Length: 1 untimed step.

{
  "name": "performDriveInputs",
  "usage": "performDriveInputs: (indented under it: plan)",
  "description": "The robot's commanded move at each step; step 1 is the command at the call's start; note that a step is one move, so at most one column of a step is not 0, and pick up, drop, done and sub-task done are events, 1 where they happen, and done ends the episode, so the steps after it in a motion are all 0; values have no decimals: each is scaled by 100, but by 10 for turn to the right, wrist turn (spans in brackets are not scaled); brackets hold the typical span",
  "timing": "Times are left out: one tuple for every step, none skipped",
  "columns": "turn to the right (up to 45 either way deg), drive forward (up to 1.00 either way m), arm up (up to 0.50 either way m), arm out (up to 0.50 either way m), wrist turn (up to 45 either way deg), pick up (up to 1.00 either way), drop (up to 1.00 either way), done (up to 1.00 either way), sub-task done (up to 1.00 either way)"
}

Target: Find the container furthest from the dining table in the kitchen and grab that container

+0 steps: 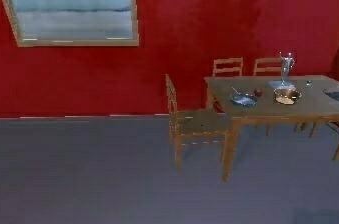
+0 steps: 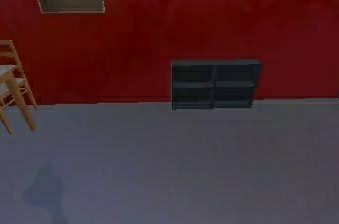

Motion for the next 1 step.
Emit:
performDriveInputs:
  plan:
    - [0,75,0,0,0,0,0,0,0]
